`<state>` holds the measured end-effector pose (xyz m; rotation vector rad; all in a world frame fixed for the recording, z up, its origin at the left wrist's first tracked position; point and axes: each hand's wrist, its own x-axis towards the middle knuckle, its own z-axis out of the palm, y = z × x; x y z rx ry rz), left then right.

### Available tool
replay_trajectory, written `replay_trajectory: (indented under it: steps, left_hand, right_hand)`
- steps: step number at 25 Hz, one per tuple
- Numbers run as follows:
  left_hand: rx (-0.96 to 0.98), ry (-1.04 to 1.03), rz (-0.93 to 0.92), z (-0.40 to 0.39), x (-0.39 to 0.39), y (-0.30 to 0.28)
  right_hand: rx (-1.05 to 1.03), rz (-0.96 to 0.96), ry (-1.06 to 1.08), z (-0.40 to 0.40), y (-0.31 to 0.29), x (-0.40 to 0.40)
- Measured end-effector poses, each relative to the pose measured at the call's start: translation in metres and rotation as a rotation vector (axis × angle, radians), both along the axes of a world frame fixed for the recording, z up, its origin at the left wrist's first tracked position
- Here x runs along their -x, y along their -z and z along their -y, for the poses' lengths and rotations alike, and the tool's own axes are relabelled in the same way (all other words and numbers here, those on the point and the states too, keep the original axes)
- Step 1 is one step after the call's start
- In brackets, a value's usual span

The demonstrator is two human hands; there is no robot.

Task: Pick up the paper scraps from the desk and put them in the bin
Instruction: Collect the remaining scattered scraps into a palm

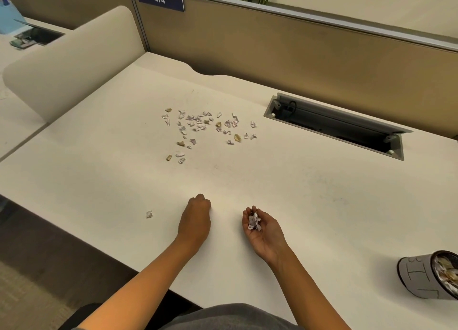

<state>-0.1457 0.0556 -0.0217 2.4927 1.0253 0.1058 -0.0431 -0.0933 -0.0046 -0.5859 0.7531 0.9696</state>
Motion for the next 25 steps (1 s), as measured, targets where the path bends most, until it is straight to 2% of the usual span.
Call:
replay_trajectory:
  steps: [7,12,16,18,22,25]
  left_hand:
    - [0.248,-0.021,0.217,0.029,-0.031,-0.049]
    - [0.337,0.050,0.200,0.068,-0.047,-0.067]
    - [0.390,0.064,0.221,0.087,-0.050,-0.067]
    - [0.422,0.040,0.272,0.089,-0.048,-0.068]
    - [0.418,-0.006,0.353,0.070,-0.035,-0.067]
    - [0.279,-0.066,0.338,0.042,-0.017,-0.052]
  right_hand:
    - [-0.001,0.002,0.003,-0.002,0.001,0.000]
    - [-0.036,0.081,-0.105,-0.004,0.004,0.001]
    - [-0.211,0.037,-0.081,-0.001,0.003,0.003]
    - [-0.221,0.030,-0.064,0.000,0.005,0.003]
    - [-0.059,0.053,-0.009,0.000,0.006,-0.003]
    - [-0.034,0.006,0.067,0.000,0.002,-0.003]
